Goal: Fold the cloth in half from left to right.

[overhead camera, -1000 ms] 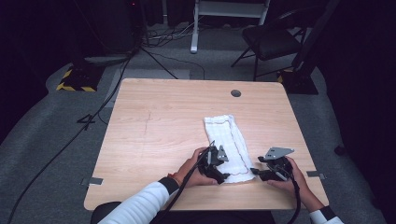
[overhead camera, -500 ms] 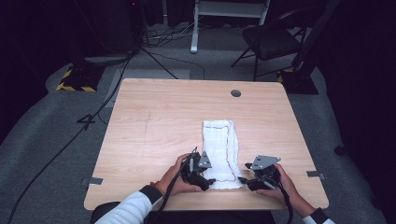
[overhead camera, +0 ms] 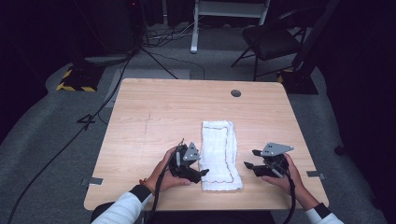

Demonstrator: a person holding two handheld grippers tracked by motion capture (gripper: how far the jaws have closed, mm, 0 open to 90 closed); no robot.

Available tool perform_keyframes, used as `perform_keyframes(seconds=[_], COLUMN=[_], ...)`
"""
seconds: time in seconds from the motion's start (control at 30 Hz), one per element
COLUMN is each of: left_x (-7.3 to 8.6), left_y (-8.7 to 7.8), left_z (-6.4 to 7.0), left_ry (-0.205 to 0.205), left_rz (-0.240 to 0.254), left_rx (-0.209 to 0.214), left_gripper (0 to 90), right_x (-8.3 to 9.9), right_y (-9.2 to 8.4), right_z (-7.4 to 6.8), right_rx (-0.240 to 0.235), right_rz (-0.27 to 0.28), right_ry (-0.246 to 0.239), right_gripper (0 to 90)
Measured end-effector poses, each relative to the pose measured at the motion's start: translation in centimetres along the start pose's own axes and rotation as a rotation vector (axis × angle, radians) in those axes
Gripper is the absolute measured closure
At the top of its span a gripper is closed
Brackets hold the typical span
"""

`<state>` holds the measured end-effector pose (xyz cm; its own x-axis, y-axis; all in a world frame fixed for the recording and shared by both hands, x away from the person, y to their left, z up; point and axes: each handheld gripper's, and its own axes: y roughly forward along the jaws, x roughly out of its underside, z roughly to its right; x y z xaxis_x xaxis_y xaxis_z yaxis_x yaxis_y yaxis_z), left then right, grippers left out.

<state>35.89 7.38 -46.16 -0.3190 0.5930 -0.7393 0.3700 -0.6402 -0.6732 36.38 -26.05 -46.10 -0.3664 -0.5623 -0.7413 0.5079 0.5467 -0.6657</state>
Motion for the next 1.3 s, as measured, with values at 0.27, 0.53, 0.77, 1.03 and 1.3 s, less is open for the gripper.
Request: perform_keyframes(seconds=[0.27, 0.53, 0.77, 1.03, 1.3], left_x=[-0.9, -2.8, -4.3, -4.8, -4.4], left_y=[1.5, 3.5, 6.1, 9.1, 10.6], left_z=[-4.0, -7.5, -10.3, -12.5, -13.4], left_ry=[-0.048, -0.097, -0.152, -0.224, -0.293], left_rz=[-0.038, -0.029, -0.030, -0.064, -0.062], left_rx=[-0.080, -0.148, -0.163, -0.178, -0.168], left_gripper=[21.9, 23.8, 26.1, 25.7, 22.2], right_x=[-2.3, -5.3, -6.9, -7.8, -8.0], right_y=[1.3, 4.3, 7.3, 10.6, 12.7], right_z=[2.7, 5.1, 6.5, 7.4, 8.1], right_rx=[0.060, 0.097, 0.130, 0.119, 0.132], right_rz=[0.018, 0.034, 0.024, -0.019, -0.059], right_ry=[0.014, 0.039, 0.061, 0.092, 0.115], right_gripper=[42.6, 48.4, 49.7, 48.1, 49.1])
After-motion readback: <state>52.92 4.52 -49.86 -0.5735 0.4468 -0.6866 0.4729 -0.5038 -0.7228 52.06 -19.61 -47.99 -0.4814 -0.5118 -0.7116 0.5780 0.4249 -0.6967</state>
